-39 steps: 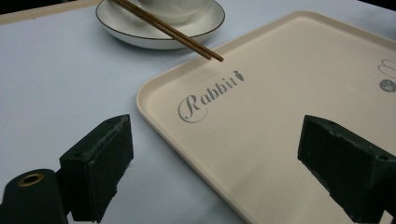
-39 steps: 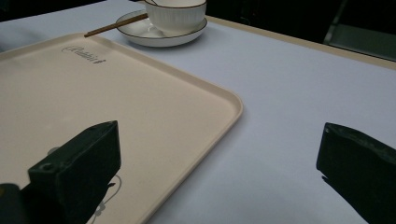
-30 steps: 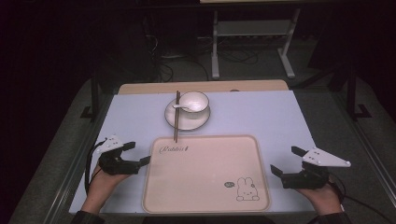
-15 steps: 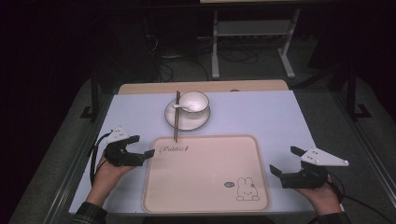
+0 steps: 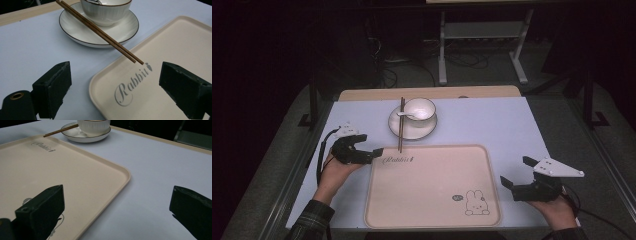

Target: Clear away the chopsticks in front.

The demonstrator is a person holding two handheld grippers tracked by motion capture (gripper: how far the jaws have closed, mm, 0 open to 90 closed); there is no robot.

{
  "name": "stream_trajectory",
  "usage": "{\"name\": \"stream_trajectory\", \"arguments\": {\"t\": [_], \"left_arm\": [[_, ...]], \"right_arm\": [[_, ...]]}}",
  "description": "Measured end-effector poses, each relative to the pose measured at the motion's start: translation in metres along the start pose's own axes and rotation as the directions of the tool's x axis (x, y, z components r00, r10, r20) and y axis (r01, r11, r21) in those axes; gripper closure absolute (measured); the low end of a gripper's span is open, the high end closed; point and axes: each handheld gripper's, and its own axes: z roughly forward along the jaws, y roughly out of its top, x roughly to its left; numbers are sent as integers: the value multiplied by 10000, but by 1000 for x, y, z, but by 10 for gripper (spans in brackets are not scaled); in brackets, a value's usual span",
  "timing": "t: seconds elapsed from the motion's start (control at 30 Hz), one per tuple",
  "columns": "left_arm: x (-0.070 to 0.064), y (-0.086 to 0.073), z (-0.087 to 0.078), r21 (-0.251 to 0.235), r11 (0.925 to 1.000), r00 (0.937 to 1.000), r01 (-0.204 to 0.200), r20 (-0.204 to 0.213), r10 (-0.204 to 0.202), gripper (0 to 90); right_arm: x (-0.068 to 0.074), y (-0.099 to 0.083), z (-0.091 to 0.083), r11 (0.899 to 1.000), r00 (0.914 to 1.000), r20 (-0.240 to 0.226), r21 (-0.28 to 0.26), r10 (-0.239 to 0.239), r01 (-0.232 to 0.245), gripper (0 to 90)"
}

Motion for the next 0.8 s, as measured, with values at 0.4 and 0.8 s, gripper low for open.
{"name": "stream_trajectory", "arguments": {"t": [0.4,0.8], "left_arm": [[10,22,31,562,9984,10000,-48,-70,52,130],[16,43,69,1318,9912,9998,148,-133,-132,193]], "right_arm": [[-1,0,3,9999,10000,15,146,-11,11,0],[-2,0,5,9997,10000,51,237,0,-2,0]]}}
